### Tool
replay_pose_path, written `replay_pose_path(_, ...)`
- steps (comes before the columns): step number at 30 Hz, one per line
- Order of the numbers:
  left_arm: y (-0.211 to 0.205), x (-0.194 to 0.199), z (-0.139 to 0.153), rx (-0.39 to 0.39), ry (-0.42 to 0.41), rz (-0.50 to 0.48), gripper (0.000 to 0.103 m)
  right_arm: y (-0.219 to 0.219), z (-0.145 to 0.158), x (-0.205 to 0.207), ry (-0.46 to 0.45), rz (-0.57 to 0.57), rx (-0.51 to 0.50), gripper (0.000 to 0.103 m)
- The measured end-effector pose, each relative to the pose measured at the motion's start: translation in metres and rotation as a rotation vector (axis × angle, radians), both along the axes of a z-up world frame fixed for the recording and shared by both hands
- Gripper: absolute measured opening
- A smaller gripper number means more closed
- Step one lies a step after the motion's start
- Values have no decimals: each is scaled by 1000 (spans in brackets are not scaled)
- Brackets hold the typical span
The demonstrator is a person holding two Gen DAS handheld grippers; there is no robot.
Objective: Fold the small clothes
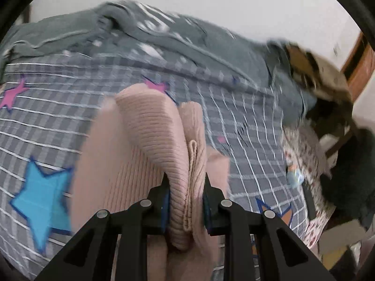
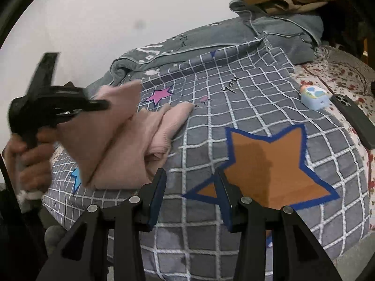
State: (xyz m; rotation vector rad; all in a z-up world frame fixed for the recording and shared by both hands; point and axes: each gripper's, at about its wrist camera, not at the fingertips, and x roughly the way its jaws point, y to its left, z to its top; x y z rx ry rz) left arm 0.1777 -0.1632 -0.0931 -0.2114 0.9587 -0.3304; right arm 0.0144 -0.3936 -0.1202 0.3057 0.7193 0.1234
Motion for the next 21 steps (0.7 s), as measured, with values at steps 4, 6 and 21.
replay_pose_path(4, -36, -2, -26, 68, 47, -49, 26, -6, -1, -7, 9, -10, -17, 42)
replay_pose_path(6, -39, -3, -22, 36, 41, -88, 34, -6, -1, -9, 4, -5, -2, 42)
replay_pose_path(21, 99, -3, -11, 61, -3, 28, 49, 77, 38, 45, -162, 210, 142, 47)
